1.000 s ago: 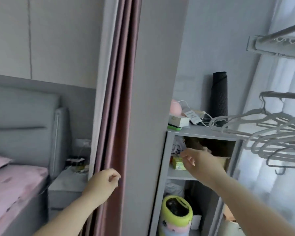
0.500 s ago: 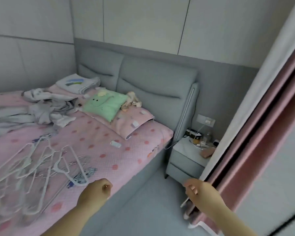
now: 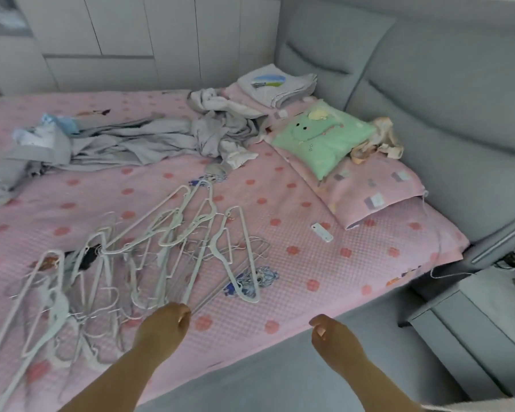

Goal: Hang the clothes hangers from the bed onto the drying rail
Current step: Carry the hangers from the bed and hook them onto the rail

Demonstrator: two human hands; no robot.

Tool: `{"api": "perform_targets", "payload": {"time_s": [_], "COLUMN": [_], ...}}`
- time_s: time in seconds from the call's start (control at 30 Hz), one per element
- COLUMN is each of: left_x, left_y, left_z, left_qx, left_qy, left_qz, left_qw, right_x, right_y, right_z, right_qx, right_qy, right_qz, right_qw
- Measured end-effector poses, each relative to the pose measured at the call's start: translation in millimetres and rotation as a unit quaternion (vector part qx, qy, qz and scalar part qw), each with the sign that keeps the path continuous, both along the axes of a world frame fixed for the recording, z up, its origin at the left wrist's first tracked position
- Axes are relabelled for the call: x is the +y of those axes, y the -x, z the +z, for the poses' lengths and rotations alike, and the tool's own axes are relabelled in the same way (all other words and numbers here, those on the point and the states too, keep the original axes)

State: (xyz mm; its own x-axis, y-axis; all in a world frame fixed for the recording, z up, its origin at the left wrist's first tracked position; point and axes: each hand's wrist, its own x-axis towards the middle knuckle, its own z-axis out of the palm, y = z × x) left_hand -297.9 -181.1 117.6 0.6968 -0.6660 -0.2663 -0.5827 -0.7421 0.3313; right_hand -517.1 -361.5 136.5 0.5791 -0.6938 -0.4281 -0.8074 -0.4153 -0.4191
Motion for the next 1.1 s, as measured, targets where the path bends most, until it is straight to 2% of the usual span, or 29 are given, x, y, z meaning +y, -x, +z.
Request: {"api": "perform_targets", "payload": {"time_s": [0.2,0.4,0.53,0.6,0.67,0.77,0.87,0.97,1.1], "left_x": [-2.7,-29.3,-25.5,-19.9,-15.0,-5.5,-5.5,-4.8,-1.1], "left_y": [-70.6,-128.7,-158.3,-168.9,-172.4,-173.9,-177.8,-178.4,-180.4], "left_z": [-49.2,-99.5,-140.3,-163.9,-174.6,-198.1,-198.6,-197.9,-200.6], "left_qx": [0.021,0.037,0.006,-0.039,0.013,0.015,0.000,0.032,0.020], "left_qy": [-0.027,-0.090,-0.144,-0.114,-0.153,-0.169,-0.144,-0.154,-0.173], "left_qz": [-0.001,-0.077,-0.125,-0.165,-0.199,-0.215,-0.202,-0.201,-0.247], "left_qw": [0.999,0.992,0.982,0.979,0.968,0.962,0.969,0.967,0.953], "right_x": [-1.5,4.3,7.5,4.7,-0.6,-11.9,-19.5,-21.1,-21.0], "right_y": [-81.5,-149.8,-189.1,-205.9,-216.9,-233.2,-245.5,-250.5,-248.7], "right_z": [-52.8,-108.1,-139.4,-152.7,-158.2,-166.2,-171.5,-175.5,-171.1], "right_qx": [0.057,0.097,0.124,0.132,0.136,0.141,0.159,0.169,0.161], "right_qy": [-0.042,-0.060,-0.047,-0.039,-0.022,-0.001,-0.001,0.001,0.007], "right_qz": [0.066,0.028,0.007,-0.003,-0.006,-0.020,-0.034,-0.052,-0.071], "right_qw": [0.995,0.993,0.991,0.990,0.991,0.990,0.987,0.984,0.984]}}
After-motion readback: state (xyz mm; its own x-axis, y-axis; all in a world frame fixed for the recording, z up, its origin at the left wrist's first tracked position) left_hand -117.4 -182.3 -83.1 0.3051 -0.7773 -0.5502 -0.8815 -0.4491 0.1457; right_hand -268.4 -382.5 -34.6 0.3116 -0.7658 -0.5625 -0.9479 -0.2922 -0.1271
